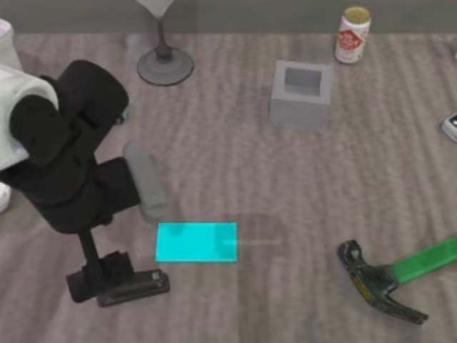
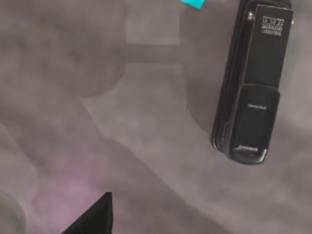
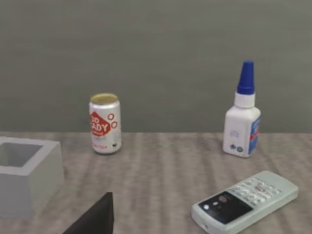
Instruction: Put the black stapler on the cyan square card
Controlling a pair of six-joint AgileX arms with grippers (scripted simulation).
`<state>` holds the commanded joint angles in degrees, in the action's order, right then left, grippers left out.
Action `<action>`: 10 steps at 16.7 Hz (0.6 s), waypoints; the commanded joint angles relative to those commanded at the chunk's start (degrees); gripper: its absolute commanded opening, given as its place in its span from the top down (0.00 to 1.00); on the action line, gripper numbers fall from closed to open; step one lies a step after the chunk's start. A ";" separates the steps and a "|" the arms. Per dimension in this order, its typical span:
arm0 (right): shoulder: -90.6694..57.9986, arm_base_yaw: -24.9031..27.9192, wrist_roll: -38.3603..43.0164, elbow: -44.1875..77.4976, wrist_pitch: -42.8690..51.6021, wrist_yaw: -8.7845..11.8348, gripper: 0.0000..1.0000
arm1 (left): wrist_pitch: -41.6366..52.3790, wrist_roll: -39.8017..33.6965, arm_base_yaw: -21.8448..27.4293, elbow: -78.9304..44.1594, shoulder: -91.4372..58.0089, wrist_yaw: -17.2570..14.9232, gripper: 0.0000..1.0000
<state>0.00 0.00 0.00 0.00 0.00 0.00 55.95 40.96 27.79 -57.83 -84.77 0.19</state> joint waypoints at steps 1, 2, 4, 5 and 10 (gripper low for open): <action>0.00 0.00 0.00 0.00 0.00 0.00 0.00 | 1.69 1.33 0.90 -1.99 -2.62 0.02 0.00; 0.00 0.00 0.00 0.00 0.00 0.00 0.00 | 3.07 2.43 1.64 -3.64 -4.67 0.05 0.00; 0.00 0.00 0.00 0.00 0.00 0.00 0.00 | 4.80 3.82 2.58 -5.75 -7.33 0.10 0.00; 0.00 0.00 0.00 0.00 0.00 0.00 0.00 | 5.10 4.07 2.74 -6.13 -7.83 0.11 0.00; 0.00 0.00 0.00 0.00 0.00 0.00 0.00 | 4.81 4.02 2.48 -5.84 -7.73 0.11 0.00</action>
<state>0.00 0.00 0.00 0.00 0.00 0.00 60.75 44.98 30.27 -63.67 -92.50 0.30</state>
